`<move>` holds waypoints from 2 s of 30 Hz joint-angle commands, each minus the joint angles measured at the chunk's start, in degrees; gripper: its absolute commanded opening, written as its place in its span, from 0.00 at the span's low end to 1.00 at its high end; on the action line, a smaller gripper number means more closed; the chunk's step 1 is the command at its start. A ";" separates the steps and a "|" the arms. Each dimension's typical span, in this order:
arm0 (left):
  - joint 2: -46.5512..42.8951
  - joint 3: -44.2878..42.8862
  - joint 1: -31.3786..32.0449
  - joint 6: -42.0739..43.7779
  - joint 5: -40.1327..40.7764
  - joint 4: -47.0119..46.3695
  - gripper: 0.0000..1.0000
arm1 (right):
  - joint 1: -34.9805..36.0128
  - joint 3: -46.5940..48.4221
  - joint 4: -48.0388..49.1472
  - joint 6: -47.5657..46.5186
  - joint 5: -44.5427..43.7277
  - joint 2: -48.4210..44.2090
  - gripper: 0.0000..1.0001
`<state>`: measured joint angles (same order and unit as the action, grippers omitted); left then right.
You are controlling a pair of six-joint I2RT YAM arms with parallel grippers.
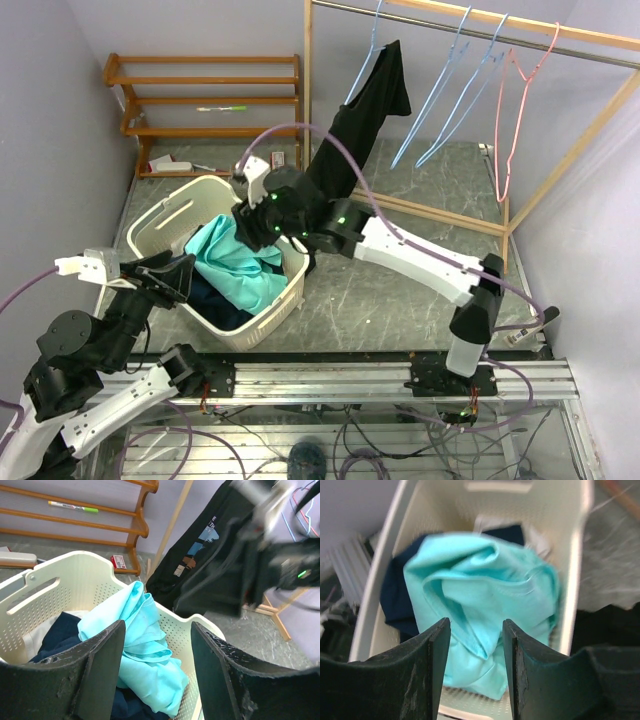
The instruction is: Remove the t-shirt from the hanger
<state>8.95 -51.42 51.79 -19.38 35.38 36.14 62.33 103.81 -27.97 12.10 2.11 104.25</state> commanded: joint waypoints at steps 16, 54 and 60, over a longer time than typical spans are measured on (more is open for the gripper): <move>0.43 0.18 -0.60 -0.66 1.15 0.16 0.66 | -24.57 30.98 -2.42 2.96 -22.16 -0.40 0.52; 0.35 0.14 -0.68 -0.67 1.54 0.34 0.67 | -28.12 16.16 7.08 -0.46 -30.18 -9.86 0.00; 0.52 0.18 -0.78 -0.66 1.37 0.25 0.67 | -28.11 14.13 10.73 -2.65 -30.65 -13.22 0.00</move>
<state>8.95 -51.42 51.51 -19.77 35.90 36.36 34.33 118.06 -24.51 11.86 -27.07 94.15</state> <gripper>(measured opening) 0.665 0.021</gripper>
